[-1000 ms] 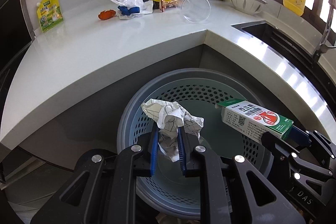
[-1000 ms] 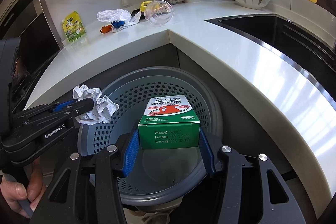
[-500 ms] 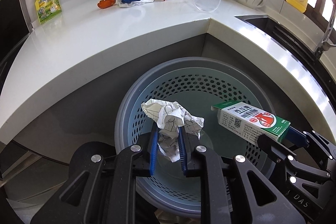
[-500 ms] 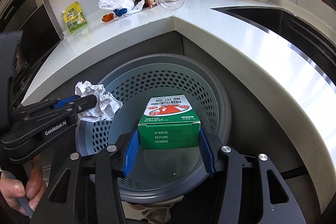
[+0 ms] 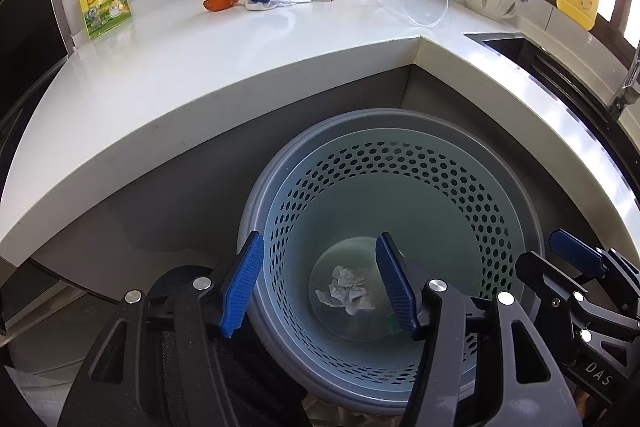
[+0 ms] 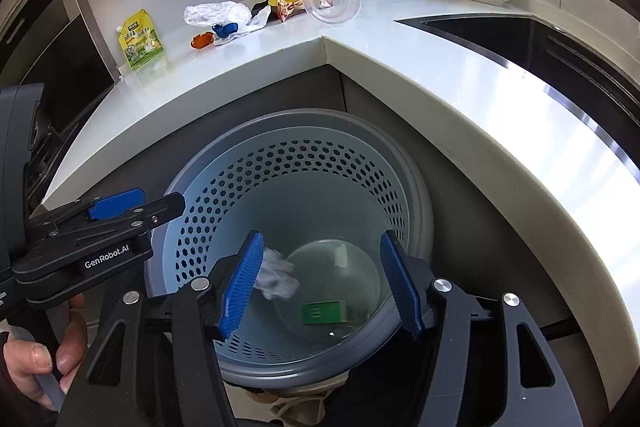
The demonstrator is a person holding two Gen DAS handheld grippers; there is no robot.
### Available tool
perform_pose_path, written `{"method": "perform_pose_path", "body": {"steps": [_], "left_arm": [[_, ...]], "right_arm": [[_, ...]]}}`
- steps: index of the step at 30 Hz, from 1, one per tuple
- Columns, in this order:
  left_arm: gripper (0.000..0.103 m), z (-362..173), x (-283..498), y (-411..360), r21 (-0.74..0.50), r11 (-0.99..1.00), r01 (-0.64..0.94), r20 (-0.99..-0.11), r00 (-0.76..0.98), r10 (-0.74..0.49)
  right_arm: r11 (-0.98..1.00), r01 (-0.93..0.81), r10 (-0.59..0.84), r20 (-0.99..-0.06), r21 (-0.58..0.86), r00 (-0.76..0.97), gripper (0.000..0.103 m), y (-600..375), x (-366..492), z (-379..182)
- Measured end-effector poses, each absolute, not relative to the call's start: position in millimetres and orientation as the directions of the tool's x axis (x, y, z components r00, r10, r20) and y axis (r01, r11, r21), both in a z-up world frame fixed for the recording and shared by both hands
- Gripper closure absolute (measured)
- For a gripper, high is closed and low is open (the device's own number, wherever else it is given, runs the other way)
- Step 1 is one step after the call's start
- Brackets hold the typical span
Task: Collect trash
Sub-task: 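Move both tools back toward the countertop trash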
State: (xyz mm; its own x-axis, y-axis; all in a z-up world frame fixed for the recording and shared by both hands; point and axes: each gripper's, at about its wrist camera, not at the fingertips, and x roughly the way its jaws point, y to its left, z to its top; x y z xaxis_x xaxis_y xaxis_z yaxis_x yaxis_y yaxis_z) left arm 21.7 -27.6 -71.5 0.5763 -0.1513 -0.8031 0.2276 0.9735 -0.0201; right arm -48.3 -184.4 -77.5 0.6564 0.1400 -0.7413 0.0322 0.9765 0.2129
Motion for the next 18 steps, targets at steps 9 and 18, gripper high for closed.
{"method": "perform_pose_path", "body": {"steps": [9,18], "left_arm": [[0.038,-72.4,20.9,-25.0,-0.026,0.975,0.222,-0.799,0.581,-0.154],[0.028,-64.3,23.9,-14.5,-0.037,0.98,0.198,-0.779,0.608,-0.152]], "right_arm": [[0.975,0.031,0.147,-0.74,0.22,0.656,0.044,-184.3,-47.4,-80.8],[0.966,0.025,0.167,-0.699,0.256,0.696,0.04,-189.9,-47.5,-76.4]]}}
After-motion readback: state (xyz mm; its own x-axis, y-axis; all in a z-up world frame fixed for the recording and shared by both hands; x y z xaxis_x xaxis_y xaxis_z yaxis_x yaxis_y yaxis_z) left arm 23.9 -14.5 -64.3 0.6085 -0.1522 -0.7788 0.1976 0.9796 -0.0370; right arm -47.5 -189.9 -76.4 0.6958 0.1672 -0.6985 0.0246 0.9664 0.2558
